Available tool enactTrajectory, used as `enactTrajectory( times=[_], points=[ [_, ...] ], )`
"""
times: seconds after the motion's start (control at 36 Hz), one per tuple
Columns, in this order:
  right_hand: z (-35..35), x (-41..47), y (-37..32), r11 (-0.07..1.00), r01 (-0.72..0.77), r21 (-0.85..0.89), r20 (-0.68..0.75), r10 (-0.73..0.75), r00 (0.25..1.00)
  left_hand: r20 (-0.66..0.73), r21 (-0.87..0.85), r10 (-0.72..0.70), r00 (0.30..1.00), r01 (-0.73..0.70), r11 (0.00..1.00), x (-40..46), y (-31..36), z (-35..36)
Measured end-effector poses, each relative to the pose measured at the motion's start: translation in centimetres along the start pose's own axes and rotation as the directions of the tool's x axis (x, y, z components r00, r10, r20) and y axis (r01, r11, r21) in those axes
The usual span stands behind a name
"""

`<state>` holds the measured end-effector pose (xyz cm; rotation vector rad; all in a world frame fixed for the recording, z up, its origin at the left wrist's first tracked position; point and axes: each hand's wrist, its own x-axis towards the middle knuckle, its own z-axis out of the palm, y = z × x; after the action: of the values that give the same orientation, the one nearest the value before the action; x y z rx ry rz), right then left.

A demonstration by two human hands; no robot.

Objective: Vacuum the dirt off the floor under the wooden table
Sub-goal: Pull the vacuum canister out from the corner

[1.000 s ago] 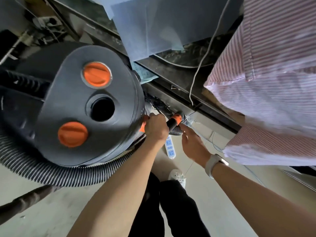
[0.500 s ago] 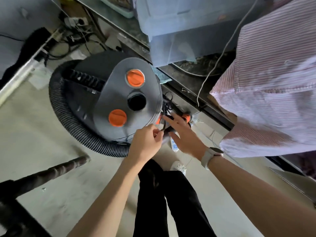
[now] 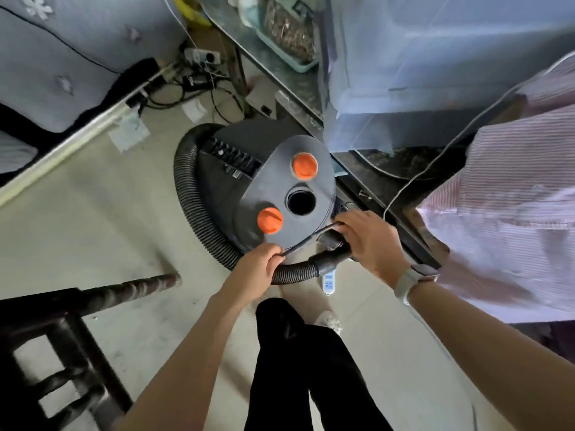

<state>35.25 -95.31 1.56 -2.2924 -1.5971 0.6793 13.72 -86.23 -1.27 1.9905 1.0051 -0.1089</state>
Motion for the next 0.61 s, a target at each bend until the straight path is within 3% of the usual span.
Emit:
enactTrajectory(
  times=[0.14, 0.28, 0.56, 0.61],
  points=[
    [0.8, 0.0, -1.4, 0.997, -0.074, -0.019, 0.128, 0.076, 0.989, -0.13, -0.056, -0.035, 0.991, 0.028, 0.998, -2.1, -1.0, 0.3],
    [2.9, -0.3, -2.6, 0.995, -0.032, 0.096, 0.357, -0.004, 0.934, -0.065, -0.199, -0.12, 0.991, 0.105, 0.974, -4.2, -1.3, 0.3],
    [-0.3, 1.2, -3.7, 0.986, 0.083, 0.148, 0.072, -0.094, 0.993, -0.035, -0.362, -0.155, 0.987, 0.132, 0.923, -0.9, -0.6, -2.8],
    [-1.2, 1.7, -4.1, 0.985, 0.074, 0.155, 0.069, -0.086, 0.994, -0.118, -0.348, -0.161, 0.98, 0.111, 0.931, -0.7, -1.5, -3.1]
  ],
)
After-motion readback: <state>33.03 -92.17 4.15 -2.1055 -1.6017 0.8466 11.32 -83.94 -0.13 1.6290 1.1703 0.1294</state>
